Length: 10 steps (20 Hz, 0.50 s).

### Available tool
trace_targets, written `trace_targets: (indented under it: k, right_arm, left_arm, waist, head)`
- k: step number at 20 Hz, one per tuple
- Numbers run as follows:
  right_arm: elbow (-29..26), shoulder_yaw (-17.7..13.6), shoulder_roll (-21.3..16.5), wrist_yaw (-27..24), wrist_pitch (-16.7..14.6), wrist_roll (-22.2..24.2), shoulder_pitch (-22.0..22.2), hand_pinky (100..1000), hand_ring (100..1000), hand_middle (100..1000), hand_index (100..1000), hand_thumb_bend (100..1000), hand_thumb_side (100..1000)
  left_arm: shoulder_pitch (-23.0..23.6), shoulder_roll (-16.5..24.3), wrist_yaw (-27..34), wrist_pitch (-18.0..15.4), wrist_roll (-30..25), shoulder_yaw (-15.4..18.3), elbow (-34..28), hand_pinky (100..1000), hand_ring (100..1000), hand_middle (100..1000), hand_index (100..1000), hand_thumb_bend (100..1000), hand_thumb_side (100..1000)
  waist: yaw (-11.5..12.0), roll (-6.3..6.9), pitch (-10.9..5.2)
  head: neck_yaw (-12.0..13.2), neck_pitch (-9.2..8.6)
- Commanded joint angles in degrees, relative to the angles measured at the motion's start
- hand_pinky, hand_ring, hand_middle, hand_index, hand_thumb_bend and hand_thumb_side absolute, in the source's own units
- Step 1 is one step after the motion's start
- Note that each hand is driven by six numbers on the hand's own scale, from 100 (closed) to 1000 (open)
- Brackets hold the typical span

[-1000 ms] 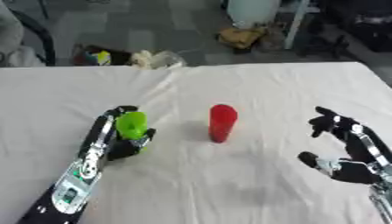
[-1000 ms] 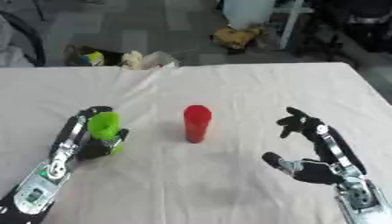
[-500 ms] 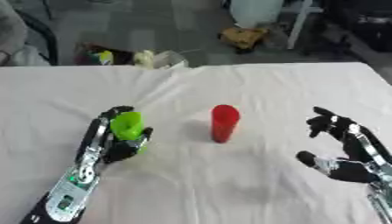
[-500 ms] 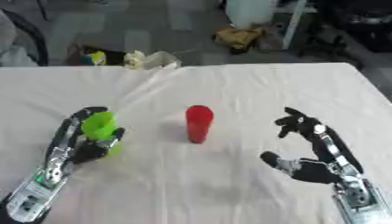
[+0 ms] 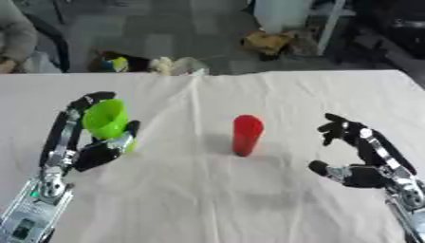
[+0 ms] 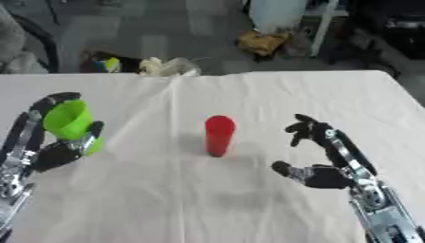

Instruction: Pour the contents of one cup into another cup.

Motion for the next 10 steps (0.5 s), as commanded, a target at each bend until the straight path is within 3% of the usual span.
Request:
trace_targets:
  k: [1, 10]
  right_arm:
    - [2.70, 1.10, -2.70, 0.06, -0.91, 0.15, -2.38, 790, 1000, 475, 721, 680, 360]
    - [13.01, 3.44, -3.45, 1.89, -2.74, -1.08, -9.13, 796, 1000, 483, 730, 697, 371]
  left_arm:
    - [-0.25, 1.48, 0.86, 0.68, -0.69, -0.04, -3.84, 421, 185, 329, 786, 100, 219]
    - [0.18, 0.73, 2.00, 1.29, -2.59, -1.09, -6.73, 429, 191, 333, 788, 100, 224]
  waist:
    - [0.41, 0.24, -1.19]
    - [2.03, 0.77, -1.81]
  head:
    - [-0.67, 0.13]
    - [-2.34, 0.08]
